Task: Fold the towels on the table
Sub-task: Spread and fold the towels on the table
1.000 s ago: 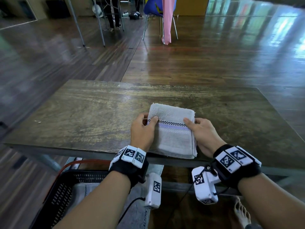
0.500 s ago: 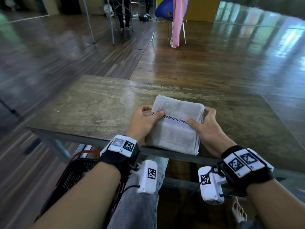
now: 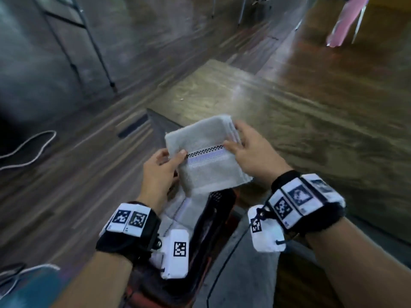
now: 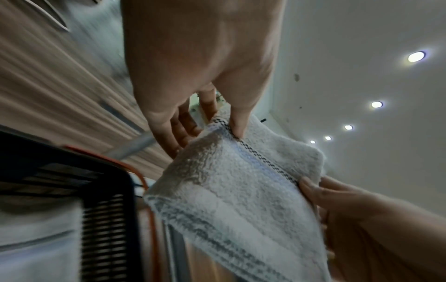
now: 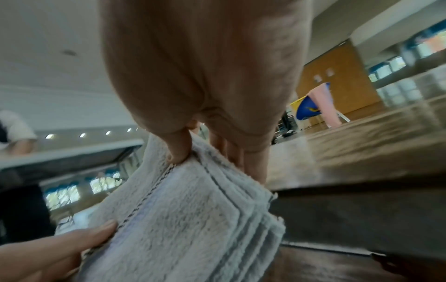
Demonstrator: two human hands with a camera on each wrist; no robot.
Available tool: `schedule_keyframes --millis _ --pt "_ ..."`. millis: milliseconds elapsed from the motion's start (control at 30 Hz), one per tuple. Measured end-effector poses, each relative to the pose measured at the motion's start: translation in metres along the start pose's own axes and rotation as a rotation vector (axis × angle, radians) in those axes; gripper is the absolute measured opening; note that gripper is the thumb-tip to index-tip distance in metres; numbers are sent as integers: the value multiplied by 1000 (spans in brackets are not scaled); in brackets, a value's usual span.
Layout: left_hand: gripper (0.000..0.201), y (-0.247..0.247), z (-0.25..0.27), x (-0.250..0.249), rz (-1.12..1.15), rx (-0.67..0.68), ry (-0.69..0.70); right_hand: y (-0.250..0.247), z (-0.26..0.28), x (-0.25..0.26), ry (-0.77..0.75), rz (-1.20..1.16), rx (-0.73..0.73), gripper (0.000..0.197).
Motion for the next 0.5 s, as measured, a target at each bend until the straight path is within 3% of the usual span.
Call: schedule_keyframes --millis 100,167,333,500 --pt "36 -53 -12 44 -17 -162 -88 67 -22 -8 -2 79 152 27" --pt "44 -78 -13 75 -31 -250 -134 108 -34 -27 90 115 260 22" --pt "26 -93 -17 155 -186 -207 -263 183 -53 -86 309 229 463 44" --pt "15 -84 -31 214 -216 -201 -435 218 -67 -136 392 311 553 54"
Point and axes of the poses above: each hand's wrist, its own z-axis away from the middle knuckle, its own y-axis out of the palm, x = y × z, the point moved 7 cm from there along -z, towards the middle knuckle, and after that the axes turned 1 degree about -y, right-handed, at the moved point
